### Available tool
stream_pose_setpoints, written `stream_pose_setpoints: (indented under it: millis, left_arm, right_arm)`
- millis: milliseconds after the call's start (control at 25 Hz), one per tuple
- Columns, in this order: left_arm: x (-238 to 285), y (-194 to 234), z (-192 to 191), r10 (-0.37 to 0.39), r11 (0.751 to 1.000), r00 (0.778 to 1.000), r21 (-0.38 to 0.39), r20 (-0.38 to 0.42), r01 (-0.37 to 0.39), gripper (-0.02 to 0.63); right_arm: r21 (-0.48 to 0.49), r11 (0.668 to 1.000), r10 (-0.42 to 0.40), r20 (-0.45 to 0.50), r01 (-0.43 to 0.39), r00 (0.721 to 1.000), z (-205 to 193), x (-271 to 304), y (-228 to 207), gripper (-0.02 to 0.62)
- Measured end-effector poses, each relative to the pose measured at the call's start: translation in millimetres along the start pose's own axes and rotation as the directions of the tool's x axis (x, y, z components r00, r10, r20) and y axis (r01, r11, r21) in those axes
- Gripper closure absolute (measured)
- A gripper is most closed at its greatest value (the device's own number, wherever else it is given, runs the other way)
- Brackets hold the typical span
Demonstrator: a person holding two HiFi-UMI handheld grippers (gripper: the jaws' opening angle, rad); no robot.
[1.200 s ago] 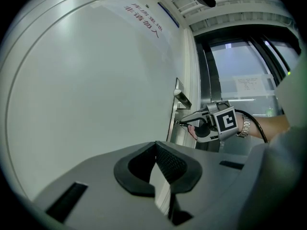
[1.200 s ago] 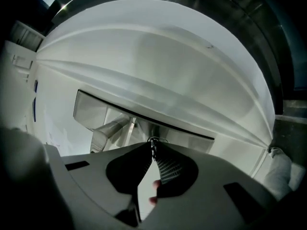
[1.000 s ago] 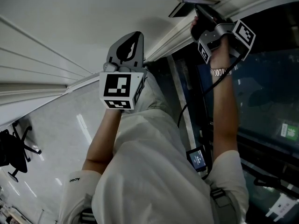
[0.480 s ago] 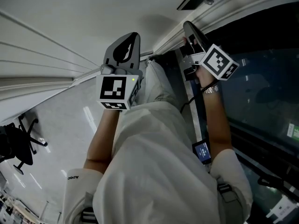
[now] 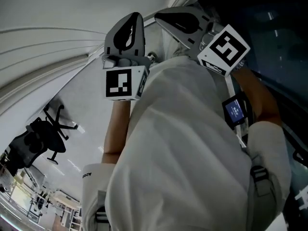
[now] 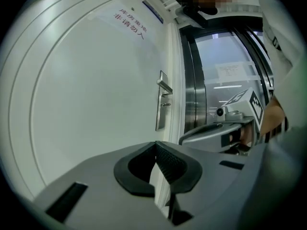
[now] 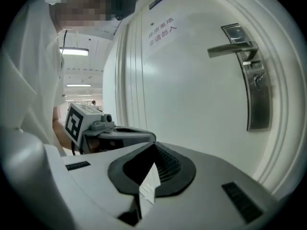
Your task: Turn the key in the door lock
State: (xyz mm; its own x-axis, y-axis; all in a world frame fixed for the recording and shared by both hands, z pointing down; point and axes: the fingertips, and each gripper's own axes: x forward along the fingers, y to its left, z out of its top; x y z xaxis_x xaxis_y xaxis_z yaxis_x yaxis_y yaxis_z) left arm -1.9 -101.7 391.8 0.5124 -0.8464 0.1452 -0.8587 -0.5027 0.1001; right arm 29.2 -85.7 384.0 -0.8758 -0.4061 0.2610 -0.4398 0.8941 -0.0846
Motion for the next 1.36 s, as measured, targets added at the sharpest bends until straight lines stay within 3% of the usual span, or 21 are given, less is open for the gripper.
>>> stream_pose_setpoints:
  millis: [160, 440, 680, 880, 1000, 1360]
  left_arm:
    - [-4.6, -7.9, 7.7, -0.021, 1.000, 0.999, -0.002, 0.029, 0.022, 0.596]
    - [-1.9, -14.1, 1.1, -0.050, 0.999, 0.999, -0.004, 0.002, 0.050, 0.597]
    - [-1.7, -11.2, 5.6, -0.050, 0.999, 0.999, 0.010, 0.007, 0.049, 0.597]
    - [-3.4, -12.7, 4.1, -0.045, 0.999, 0.999, 0.023, -0.021, 0.045, 0.597]
    - [-13.1, -10.3, 5.1, -0.041, 0.999, 0.999, 0.031, -0.029, 0.042, 0.595]
    - [-44.2, -28.1, -19.0, -0.028, 0.999, 0.988, 0.018, -0.150, 0.031, 0.596]
  right_arm:
    - [-0.017, 0.999, 0.043, -0.078, -0.044, 0.996, -14.9, 2.2, 19.3, 0.592]
    - [-0.111, 0.994, -0.037, -0.100, 0.026, 0.994, -23.7, -9.1, 17.9, 0.594]
    - [-0.150, 0.971, -0.192, -0.029, 0.186, 0.981, -15.2, -23.2, 3.9, 0.594]
    - [-0.135, 0.931, -0.337, 0.034, 0.338, 0.941, -7.0, -32.9, -6.7, 0.594]
    - [-0.113, 0.915, -0.382, 0.059, 0.387, 0.922, -7.2, -26.5, -1.9, 0.594]
    - [-0.101, 0.966, -0.244, -0.051, 0.238, 0.969, -38.1, -15.5, 55.1, 0.594]
